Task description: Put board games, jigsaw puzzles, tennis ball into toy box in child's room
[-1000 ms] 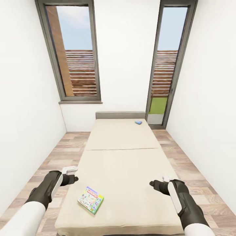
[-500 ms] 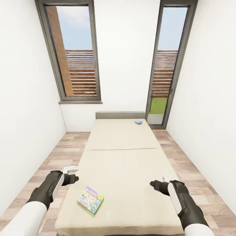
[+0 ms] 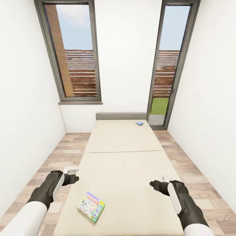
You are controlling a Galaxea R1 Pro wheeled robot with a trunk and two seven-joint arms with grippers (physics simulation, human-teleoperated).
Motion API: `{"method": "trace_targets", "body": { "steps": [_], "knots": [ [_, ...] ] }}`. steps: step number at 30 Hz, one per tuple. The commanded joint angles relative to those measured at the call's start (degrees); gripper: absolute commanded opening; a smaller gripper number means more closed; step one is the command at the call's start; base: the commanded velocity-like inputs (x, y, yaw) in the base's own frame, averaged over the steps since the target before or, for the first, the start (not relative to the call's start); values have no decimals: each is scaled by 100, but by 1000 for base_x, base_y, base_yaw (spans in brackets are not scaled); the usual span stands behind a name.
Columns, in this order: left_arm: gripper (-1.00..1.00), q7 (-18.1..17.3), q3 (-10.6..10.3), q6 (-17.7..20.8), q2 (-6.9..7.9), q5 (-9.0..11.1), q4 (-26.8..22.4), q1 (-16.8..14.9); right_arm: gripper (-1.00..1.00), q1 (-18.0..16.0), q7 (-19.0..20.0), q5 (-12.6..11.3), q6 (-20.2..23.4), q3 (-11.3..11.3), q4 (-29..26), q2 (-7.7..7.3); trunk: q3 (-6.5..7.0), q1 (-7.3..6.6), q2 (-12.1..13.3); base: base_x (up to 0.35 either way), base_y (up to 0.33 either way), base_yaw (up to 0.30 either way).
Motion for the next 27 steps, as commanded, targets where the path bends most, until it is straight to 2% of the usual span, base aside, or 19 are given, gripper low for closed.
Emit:
{"method": "trace_targets", "body": {
  "steps": [1, 27],
  "knots": [
    [100, -22, 13, 29, -1, 3, -7, -4, 100, -5, -46, -61, 22, -13, -8, 2, -12, 3, -11, 23, 7, 0],
    [100, -23, 13, 25, -1, 2, -6, -4, 100, -5, -46, -69, 19, -22, -6, -19, -12, 3, -11, 116, 56, 0]
  ]
}}
